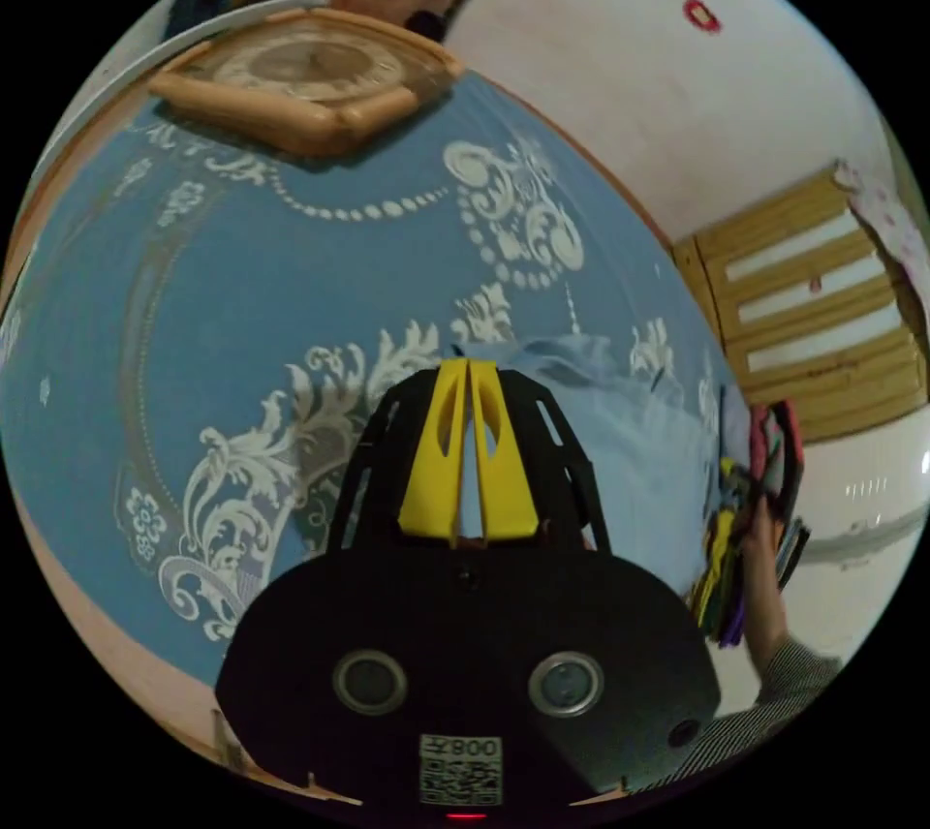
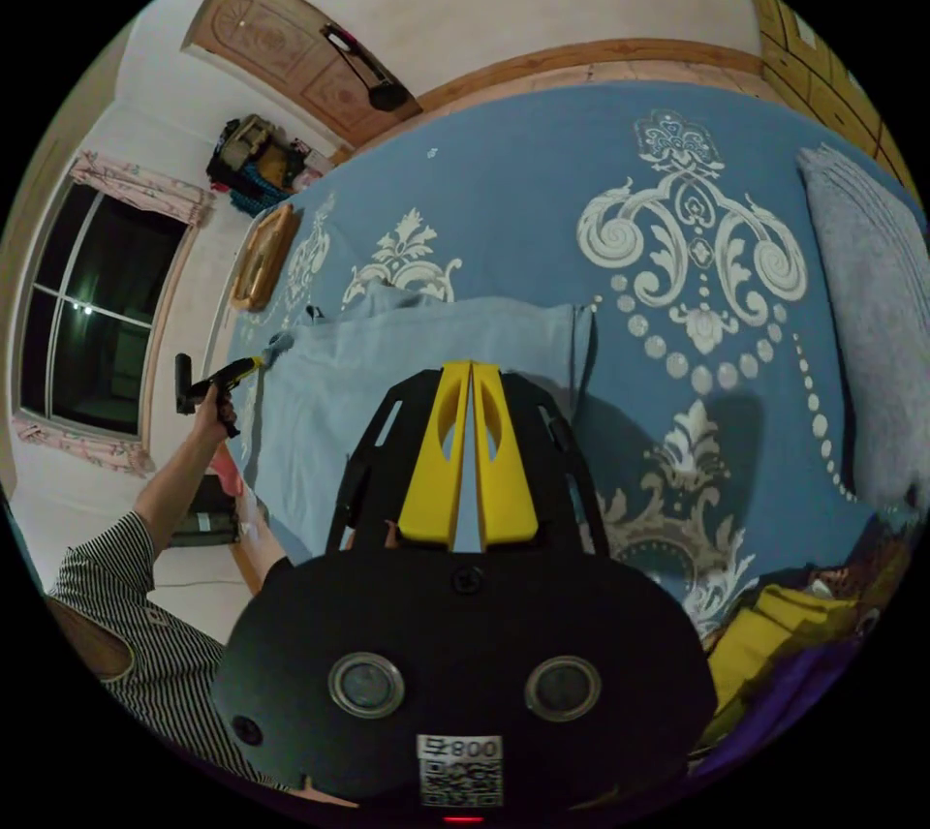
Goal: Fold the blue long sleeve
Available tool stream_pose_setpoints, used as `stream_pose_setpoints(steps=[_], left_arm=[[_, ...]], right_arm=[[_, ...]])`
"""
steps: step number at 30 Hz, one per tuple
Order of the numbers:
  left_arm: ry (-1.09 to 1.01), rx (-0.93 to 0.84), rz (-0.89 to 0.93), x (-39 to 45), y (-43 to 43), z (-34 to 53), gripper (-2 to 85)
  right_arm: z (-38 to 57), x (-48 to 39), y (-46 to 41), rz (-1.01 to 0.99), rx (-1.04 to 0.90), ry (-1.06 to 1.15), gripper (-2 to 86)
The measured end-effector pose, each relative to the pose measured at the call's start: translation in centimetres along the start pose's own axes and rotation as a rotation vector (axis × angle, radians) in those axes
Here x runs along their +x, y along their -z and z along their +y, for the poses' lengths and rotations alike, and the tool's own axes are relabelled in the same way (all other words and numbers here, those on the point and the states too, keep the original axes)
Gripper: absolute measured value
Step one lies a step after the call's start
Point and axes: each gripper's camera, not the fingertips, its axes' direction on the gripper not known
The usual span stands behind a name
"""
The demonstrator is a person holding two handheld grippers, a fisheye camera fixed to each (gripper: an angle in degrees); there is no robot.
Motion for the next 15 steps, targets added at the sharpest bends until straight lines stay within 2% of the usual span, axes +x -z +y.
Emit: stream_pose_setpoints(steps=[2,6,9,15], left_arm=[[0.112,0.115,0.06,-2.2,0.8,0.5,0.4],[0.105,0.179,0.122,-3.4,1.1,2.8,0.8],[0.043,0.149,0.181,-3.9,-0.2,6.5,1.7],[-0.126,-0.108,0.418,-2.1,-7.4,18.4,6.7]], right_arm=[[1.7,0.8,1.2,-0.013,0.006,-0.022,0.1],[6.6,2.3,4.3,-0.039,0.022,-0.047,0.4],[11.0,3.2,5.8,-0.066,0.021,-0.07,0.9],[18.7,5.1,7.6,-0.068,0.007,-0.165,5.7]])
